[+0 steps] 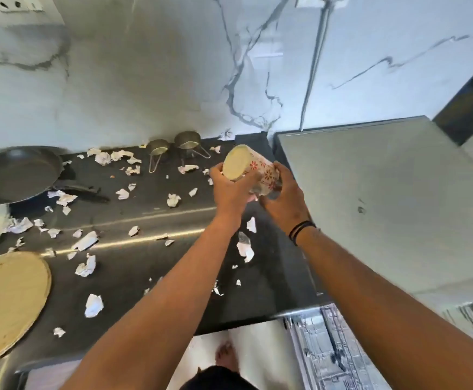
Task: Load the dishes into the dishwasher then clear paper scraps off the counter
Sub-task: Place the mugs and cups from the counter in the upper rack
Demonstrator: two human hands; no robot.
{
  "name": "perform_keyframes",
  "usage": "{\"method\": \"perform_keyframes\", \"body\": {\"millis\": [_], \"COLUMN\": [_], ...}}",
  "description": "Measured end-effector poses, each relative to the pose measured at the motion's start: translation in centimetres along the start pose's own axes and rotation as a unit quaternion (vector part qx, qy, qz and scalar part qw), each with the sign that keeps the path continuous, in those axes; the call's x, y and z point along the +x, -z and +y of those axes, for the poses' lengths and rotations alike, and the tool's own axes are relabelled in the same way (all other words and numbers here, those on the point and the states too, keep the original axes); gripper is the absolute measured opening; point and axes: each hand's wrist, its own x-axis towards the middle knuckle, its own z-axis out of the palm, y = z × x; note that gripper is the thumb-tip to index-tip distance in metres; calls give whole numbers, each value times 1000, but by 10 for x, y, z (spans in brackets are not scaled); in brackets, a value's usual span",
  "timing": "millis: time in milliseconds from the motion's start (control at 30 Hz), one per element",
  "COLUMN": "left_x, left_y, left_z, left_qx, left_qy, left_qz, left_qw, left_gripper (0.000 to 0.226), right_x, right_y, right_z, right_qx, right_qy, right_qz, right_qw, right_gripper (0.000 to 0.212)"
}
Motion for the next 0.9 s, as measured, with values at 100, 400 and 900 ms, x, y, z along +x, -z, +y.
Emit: {"method": "perform_keyframes", "body": {"millis": [100, 400, 900], "left_x": [-34, -159, -346], "left_y": [-53, -204, -337], "left_z": [-16, -100, -291], "left_qx": [-22, 61, 271], "left_qy": [28, 63, 71], "left_qz": [-51, -225, -429], "left_qw": [998, 970, 859], "left_gripper": [63, 68, 85], "right_x": [-20, -119, -323], "right_y": [49, 205, 337], "right_z": [24, 127, 294], "right_qx": [21, 104, 166], "right_qy": [-39, -164, -309], "right_qz": [44, 255, 453], "right_qw": [998, 947, 820], "right_gripper": [78, 77, 72]}}
